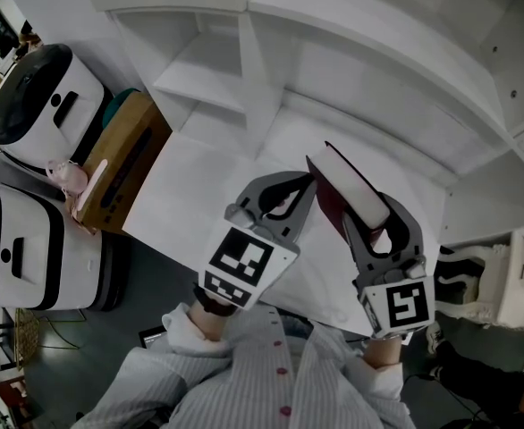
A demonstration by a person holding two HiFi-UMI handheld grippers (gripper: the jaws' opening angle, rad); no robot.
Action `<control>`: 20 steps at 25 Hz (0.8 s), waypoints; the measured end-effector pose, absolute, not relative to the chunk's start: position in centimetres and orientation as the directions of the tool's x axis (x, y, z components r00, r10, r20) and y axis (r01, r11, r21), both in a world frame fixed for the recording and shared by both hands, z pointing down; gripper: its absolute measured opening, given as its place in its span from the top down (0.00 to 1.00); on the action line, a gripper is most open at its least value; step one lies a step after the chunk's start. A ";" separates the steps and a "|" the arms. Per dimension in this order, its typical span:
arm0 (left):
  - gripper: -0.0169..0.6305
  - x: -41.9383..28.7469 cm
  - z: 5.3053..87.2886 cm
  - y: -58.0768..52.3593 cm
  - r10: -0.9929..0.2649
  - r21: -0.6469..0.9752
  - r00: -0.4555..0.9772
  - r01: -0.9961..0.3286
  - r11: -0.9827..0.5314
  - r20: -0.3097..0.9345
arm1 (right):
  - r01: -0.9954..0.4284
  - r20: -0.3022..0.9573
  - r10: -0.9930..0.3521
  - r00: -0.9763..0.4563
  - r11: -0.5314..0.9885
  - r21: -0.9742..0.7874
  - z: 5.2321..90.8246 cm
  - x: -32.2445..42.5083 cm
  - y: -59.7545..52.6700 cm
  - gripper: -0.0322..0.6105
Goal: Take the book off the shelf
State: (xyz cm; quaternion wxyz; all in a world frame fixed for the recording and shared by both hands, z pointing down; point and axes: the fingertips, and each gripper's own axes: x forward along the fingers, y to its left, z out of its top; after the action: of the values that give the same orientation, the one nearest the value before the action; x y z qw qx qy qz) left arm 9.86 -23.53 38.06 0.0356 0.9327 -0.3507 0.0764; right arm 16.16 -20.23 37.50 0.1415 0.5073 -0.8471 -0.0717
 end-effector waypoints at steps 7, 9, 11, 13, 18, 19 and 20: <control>0.96 10.7 37.7 -23.9 -0.639 0.005 0.752 -0.648 -0.761 0.161 | -0.833 0.164 -0.878 -0.449 0.478 0.279 37.3 16.3 -20.4 0.61; 0.96 11.1 37.7 -24.1 -0.638 0.001 0.753 -0.647 -0.763 0.161 | -0.834 0.163 -0.879 -0.447 0.476 0.280 37.2 16.7 -20.6 0.61; 0.96 11.3 37.6 -24.4 -0.638 -0.004 0.753 -0.646 -0.764 0.161 | -0.834 0.159 -0.880 -0.447 0.475 0.280 37.0 16.9 -20.7 0.61; 0.96 11.5 37.4 -24.6 -0.638 -0.012 0.753 -0.645 -0.764 0.160 | -0.834 0.156 -0.880 -0.448 0.475 0.280 36.8 17.1 -20.9 0.61; 0.96 12.2 37.3 -25.5 -0.647 -0.050 0.745 -0.649 -0.759 0.159 | -0.839 0.156 -0.883 -0.442 0.469 0.276 36.7 17.9 -21.4 0.61; 0.96 12.3 37.3 -25.6 -0.647 -0.061 0.746 -0.647 -0.760 0.160 | -0.840 0.161 -0.885 -0.437 0.466 0.278 36.8 18.2 -21.5 0.61; 0.96 12.6 37.4 -25.6 -0.641 -0.074 0.750 -0.639 -0.766 0.164 | -0.841 0.164 -0.886 -0.433 0.463 0.279 36.9 18.4 -21.5 0.61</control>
State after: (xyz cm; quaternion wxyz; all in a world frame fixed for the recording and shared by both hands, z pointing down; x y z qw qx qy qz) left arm 12.58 -25.62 37.43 -0.0068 0.9353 -0.3422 0.0900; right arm 18.38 -21.52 36.87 0.1445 0.5123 -0.8430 -0.0775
